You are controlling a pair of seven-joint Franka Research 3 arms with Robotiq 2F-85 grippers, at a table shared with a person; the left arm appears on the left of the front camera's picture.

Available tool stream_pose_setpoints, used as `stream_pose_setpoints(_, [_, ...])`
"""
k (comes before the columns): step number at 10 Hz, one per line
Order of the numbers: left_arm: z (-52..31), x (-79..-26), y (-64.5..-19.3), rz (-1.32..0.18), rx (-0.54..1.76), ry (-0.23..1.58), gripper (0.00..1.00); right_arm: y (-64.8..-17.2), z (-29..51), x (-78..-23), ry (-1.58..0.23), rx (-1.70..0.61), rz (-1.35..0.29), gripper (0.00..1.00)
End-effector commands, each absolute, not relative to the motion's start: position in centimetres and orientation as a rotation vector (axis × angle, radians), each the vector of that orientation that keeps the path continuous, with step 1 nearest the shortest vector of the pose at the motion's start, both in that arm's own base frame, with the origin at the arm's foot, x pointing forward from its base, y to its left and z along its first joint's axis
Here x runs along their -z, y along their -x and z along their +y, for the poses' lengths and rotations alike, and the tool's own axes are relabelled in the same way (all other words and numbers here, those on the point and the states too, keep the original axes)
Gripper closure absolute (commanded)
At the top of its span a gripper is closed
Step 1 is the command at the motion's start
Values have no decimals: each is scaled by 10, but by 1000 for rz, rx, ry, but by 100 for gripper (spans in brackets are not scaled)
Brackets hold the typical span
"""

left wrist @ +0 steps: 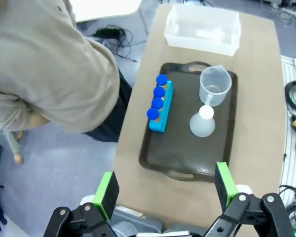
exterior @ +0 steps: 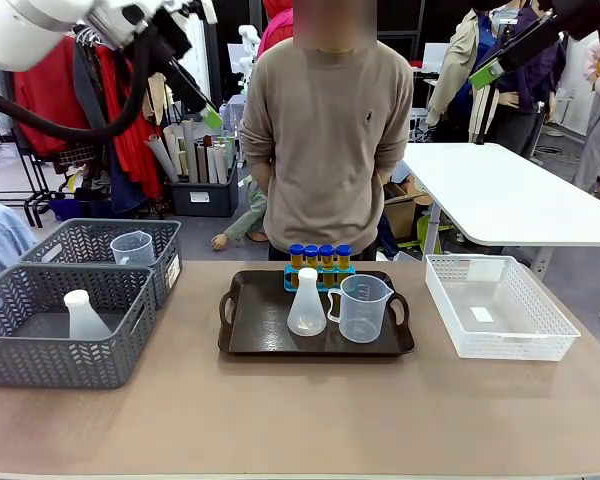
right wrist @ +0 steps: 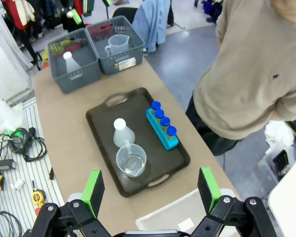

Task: Prepare the laboratory tools.
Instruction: Pick up one Small flask and place it on the Handle tray.

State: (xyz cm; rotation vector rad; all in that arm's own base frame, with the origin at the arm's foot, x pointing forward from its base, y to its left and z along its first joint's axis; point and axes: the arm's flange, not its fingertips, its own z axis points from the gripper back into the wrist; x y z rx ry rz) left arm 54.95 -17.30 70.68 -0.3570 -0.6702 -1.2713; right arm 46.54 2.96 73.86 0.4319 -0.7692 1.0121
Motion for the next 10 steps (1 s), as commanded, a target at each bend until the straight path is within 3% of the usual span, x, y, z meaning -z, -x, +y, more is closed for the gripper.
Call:
stream_pose_setpoints(1, [-151,-723,-540,-739,1272,402,0,-464,30,-739,-430,-1016,-772,0])
stream_pose_setpoints(10, [-131,-749,-535,-762,1223,334,0,-464,30,-739,-430,-1016,-772,0])
